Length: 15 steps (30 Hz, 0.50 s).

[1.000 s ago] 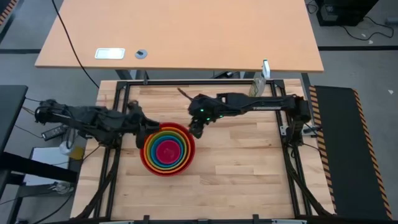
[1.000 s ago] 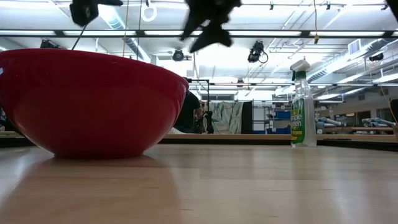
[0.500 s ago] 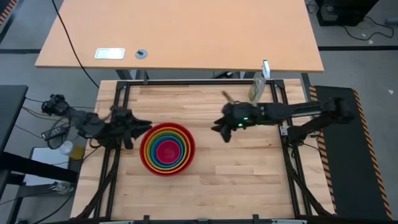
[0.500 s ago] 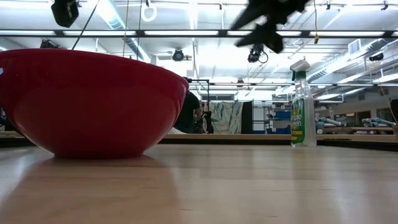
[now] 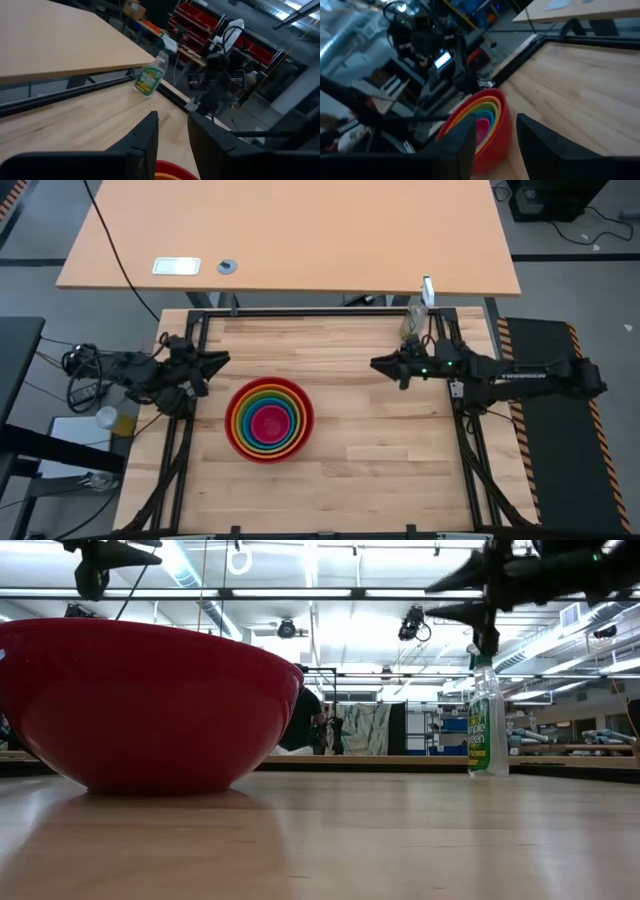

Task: Nest bowls inside each other
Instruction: Return to Home Position

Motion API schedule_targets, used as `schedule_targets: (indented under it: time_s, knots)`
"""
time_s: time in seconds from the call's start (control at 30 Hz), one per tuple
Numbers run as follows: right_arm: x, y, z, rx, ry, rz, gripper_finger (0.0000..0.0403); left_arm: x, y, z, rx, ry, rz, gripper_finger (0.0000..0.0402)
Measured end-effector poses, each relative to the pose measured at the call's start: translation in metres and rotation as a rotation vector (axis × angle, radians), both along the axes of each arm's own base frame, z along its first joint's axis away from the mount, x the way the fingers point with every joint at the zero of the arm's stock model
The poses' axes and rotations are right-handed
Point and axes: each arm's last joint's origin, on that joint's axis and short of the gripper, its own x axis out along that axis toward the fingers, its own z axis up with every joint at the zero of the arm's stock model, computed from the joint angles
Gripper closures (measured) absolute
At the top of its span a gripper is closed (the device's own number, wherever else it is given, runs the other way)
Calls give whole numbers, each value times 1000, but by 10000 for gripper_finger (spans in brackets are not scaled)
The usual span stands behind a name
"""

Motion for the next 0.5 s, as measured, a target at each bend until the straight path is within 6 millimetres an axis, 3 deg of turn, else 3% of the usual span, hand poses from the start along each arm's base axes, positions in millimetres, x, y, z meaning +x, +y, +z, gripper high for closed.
schedule_targets:
  time_s: [0.2, 0.5]
  knots:
    - [-14, -6, -16, 31, -123, -11, 282, 10, -3, -21, -23, -19, -12, 330]
    - [-33, -5, -51, 137, -263, -15, 305, 27, -9, -87, -135, -147, -23, 379]
